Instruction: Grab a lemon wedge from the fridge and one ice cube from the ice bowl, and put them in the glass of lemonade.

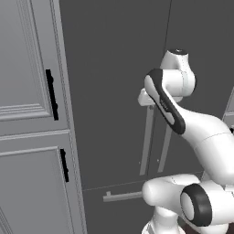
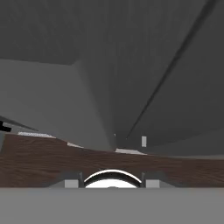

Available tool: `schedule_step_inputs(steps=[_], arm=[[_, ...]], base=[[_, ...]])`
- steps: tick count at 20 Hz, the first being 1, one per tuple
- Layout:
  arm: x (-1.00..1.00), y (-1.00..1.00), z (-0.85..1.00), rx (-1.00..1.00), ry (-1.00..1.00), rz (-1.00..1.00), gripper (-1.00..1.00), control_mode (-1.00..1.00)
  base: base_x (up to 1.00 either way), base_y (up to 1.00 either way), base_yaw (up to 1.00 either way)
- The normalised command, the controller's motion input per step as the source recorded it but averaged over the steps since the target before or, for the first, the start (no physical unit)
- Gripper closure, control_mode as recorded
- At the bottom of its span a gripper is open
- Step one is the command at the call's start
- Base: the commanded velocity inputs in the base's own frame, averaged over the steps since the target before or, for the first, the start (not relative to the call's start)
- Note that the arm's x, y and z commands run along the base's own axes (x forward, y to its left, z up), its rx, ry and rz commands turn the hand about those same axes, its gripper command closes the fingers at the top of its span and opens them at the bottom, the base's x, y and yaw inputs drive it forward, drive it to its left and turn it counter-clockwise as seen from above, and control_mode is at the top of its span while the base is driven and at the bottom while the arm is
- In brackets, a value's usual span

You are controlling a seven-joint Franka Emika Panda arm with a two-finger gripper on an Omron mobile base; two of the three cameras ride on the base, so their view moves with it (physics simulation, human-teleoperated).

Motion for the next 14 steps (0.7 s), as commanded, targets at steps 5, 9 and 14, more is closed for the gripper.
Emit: schedule_step_inputs(steps=[5,9,14], arm=[[-0.81,0.0,0.12,0.0,-0.16,0.0,-1.0,-1.0],[-1.0,0.0,0.27,0.0,-0.22,0.0,-1.0,-1.0],[-0.64,0.11,0.02,0.0,-0.04,0.0,-1.0,-1.0]], base=[[0.0,0.0,0.0],[0.0,0.0,0.0],[0.0,0.0,0.0]])
